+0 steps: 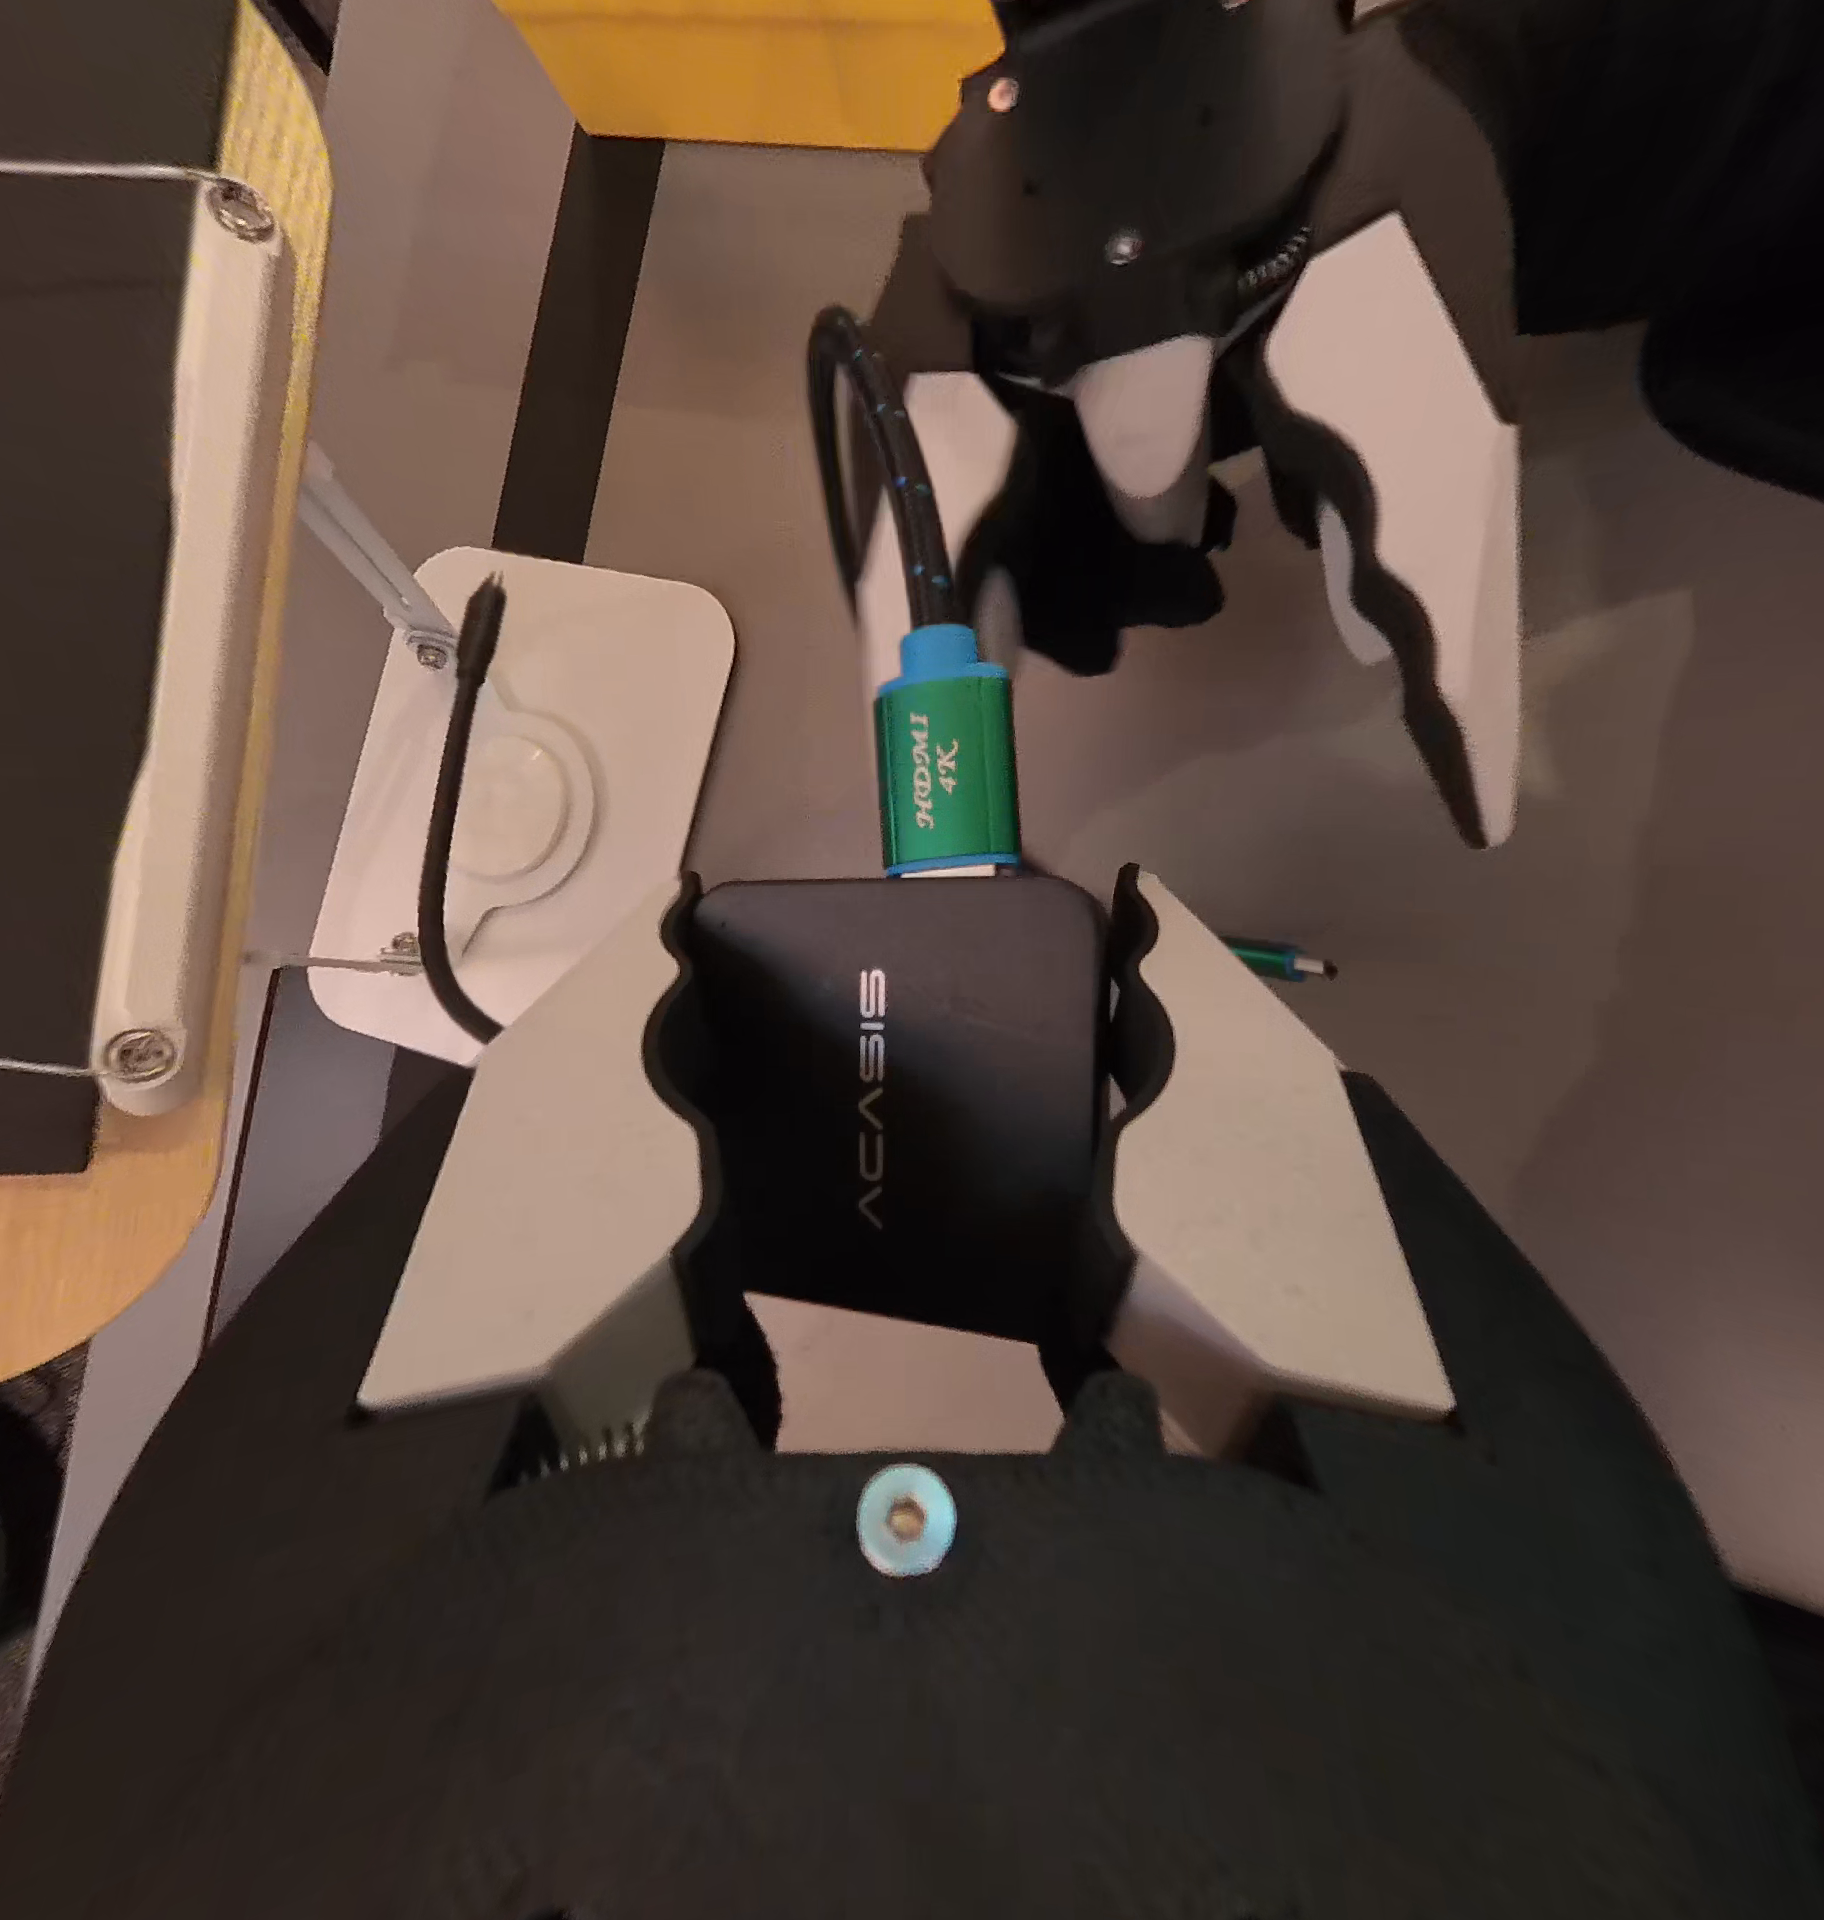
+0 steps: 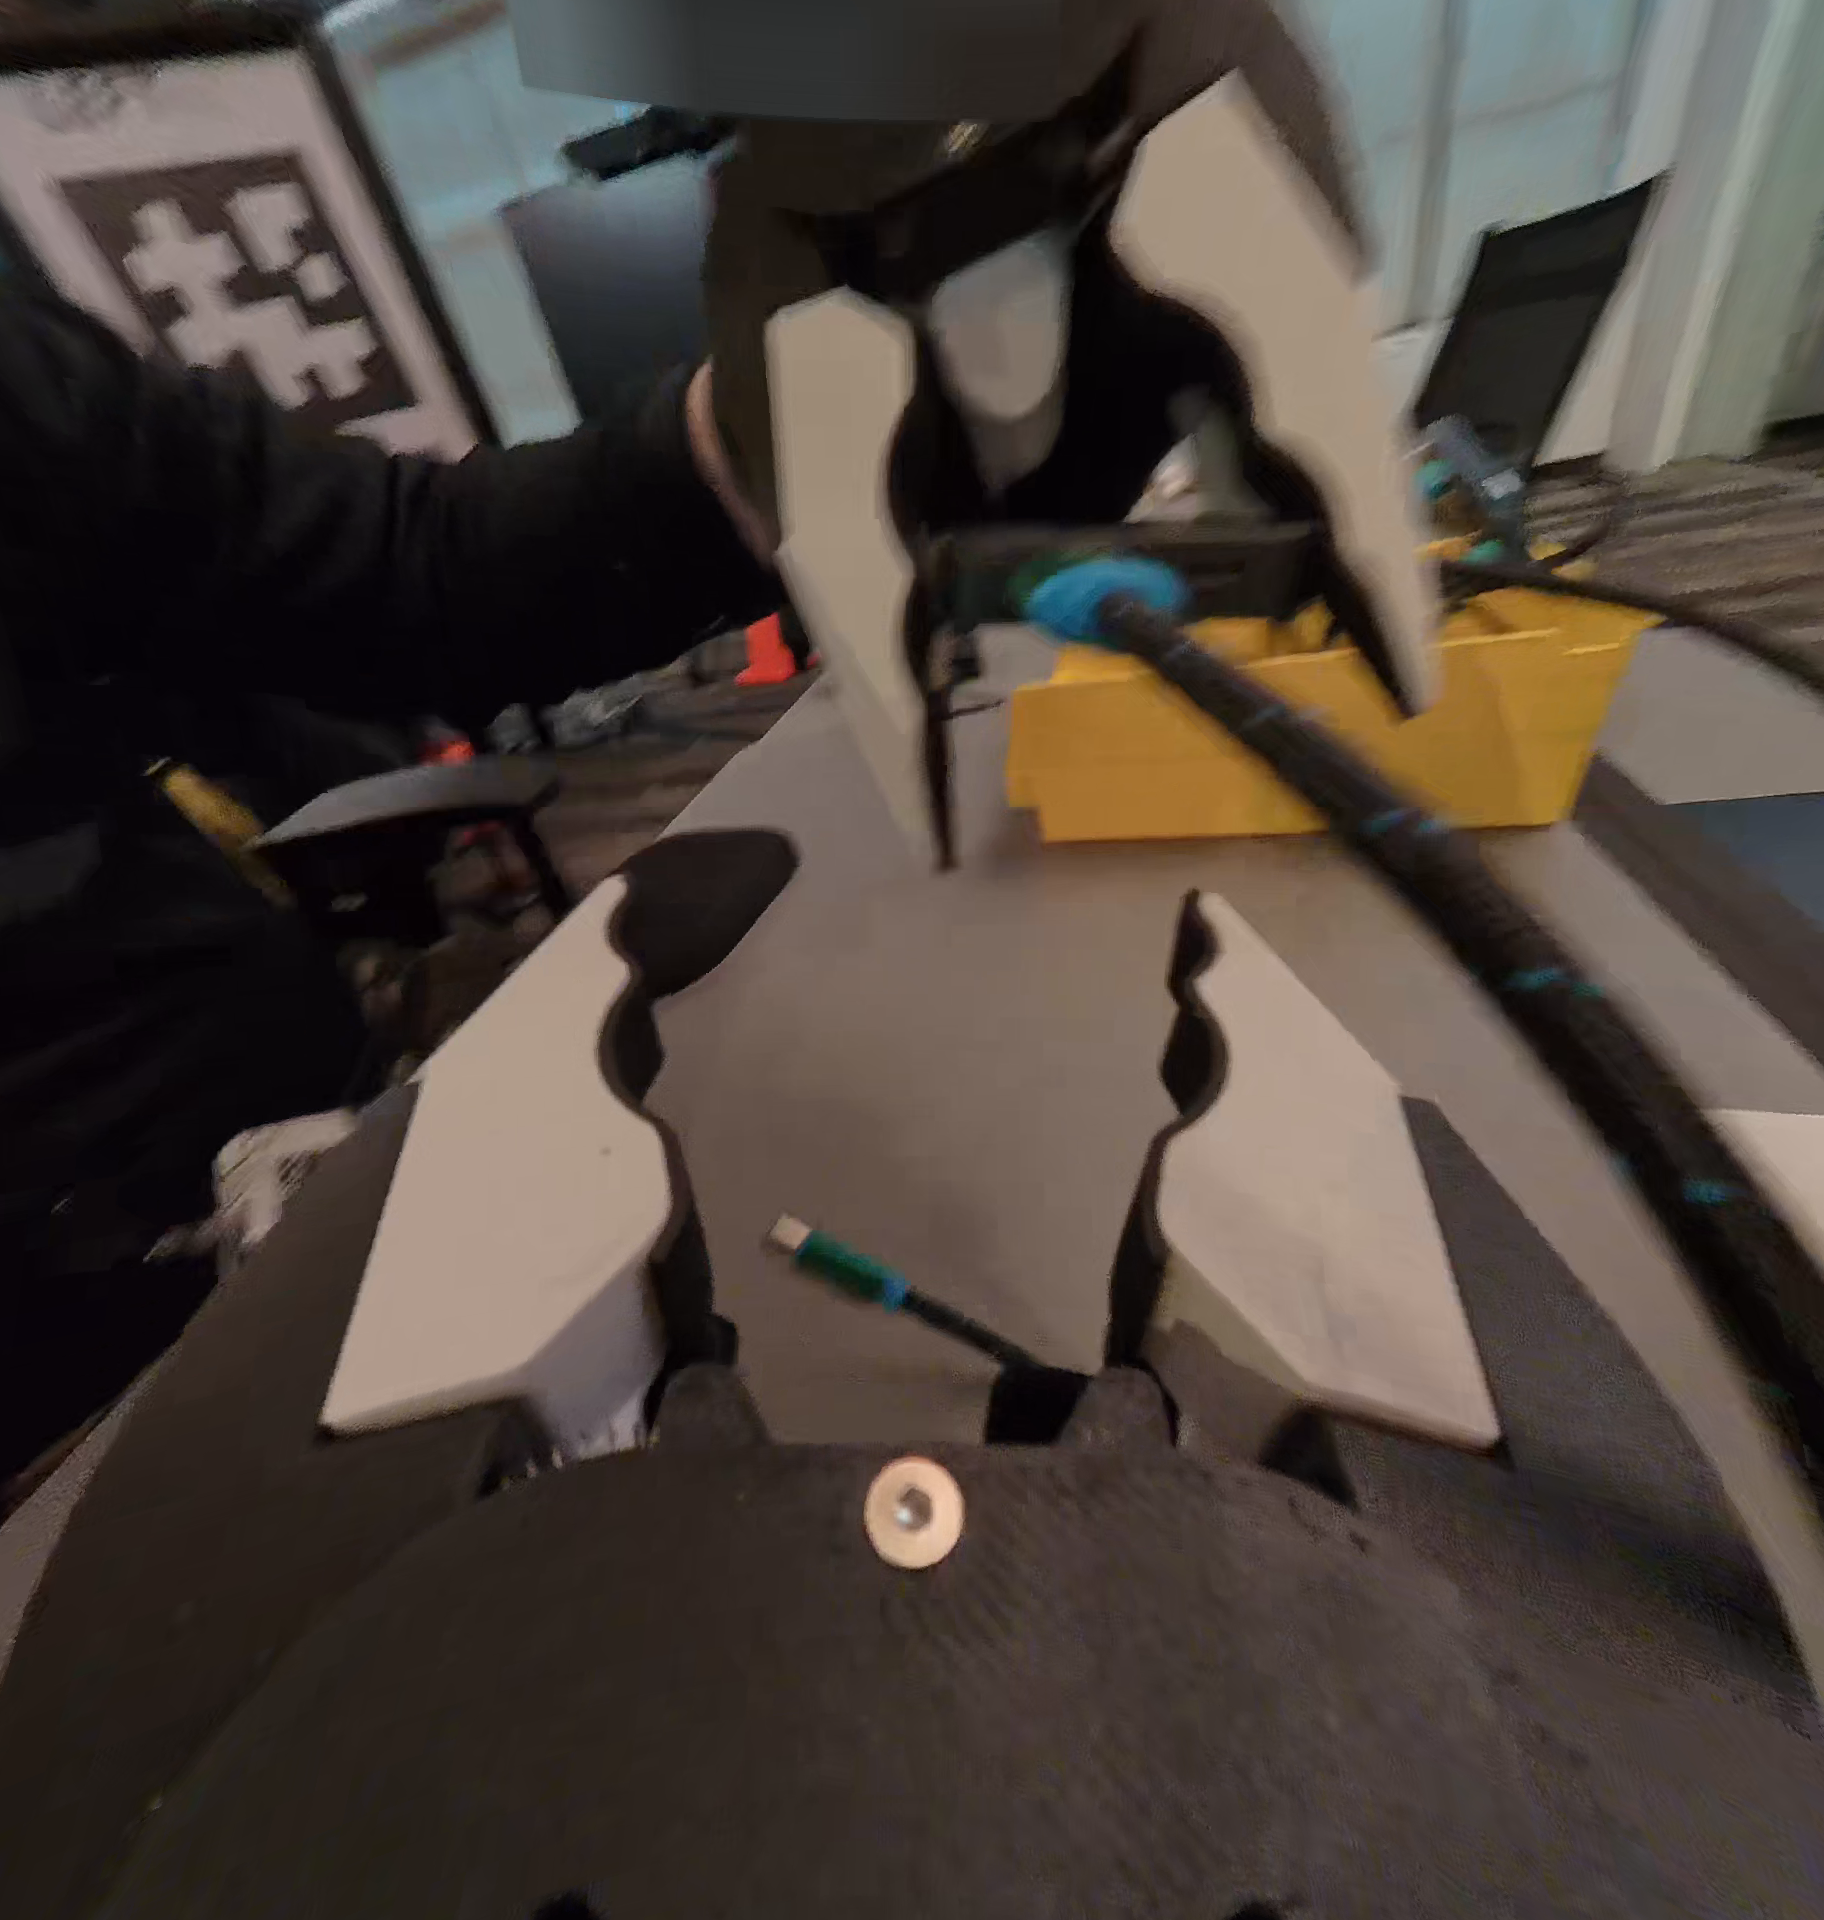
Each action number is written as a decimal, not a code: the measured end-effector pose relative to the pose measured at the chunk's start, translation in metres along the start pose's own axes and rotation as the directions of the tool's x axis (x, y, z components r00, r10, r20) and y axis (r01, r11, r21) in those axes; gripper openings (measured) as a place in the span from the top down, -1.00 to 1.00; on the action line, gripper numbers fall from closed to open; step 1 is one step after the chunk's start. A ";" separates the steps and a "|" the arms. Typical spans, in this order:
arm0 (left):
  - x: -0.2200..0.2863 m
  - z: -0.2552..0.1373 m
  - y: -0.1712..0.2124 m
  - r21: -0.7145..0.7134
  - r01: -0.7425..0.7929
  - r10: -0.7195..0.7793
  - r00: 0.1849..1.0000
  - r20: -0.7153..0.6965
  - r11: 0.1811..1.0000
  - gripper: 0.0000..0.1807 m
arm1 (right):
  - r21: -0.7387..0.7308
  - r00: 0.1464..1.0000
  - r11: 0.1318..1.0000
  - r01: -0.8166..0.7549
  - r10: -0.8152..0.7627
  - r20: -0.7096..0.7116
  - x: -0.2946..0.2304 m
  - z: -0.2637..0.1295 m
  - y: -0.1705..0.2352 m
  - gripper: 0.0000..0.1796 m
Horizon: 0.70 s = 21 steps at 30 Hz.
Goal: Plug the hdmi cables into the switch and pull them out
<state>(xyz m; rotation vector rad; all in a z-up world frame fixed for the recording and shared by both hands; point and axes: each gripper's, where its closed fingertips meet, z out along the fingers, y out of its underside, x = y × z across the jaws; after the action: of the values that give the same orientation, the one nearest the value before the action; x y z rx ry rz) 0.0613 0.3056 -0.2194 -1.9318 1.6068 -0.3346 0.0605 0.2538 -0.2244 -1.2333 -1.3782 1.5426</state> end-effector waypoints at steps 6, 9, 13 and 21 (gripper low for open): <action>-0.008 -0.009 0.001 0.016 0.016 -0.016 1.000 0.016 1.000 0.15 | 0.017 0.973 0.998 0.065 -0.067 0.222 -0.047 -0.039 -0.021 0.37; -0.006 -0.011 0.002 0.023 0.005 -0.005 1.000 -0.004 1.000 0.15 | 0.141 0.980 0.979 0.147 -0.164 0.113 -0.042 -0.067 -0.060 0.42; 0.002 -0.010 0.000 0.025 -0.036 0.036 0.999 -0.020 0.999 0.15 | 0.233 0.974 0.952 0.197 -0.162 -0.161 -0.005 -0.099 -0.090 0.07; 0.016 -0.003 -0.017 0.043 -0.096 0.098 0.994 -0.039 0.994 0.15 | 0.119 0.977 0.976 0.185 -0.170 -0.126 -0.002 -0.057 -0.060 0.03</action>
<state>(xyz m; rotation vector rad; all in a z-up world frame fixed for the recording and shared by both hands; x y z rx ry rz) 0.0772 0.2911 -0.2099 -1.8202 1.7000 -0.3667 0.1108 0.2790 -0.1638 -1.0723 -1.2571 1.3924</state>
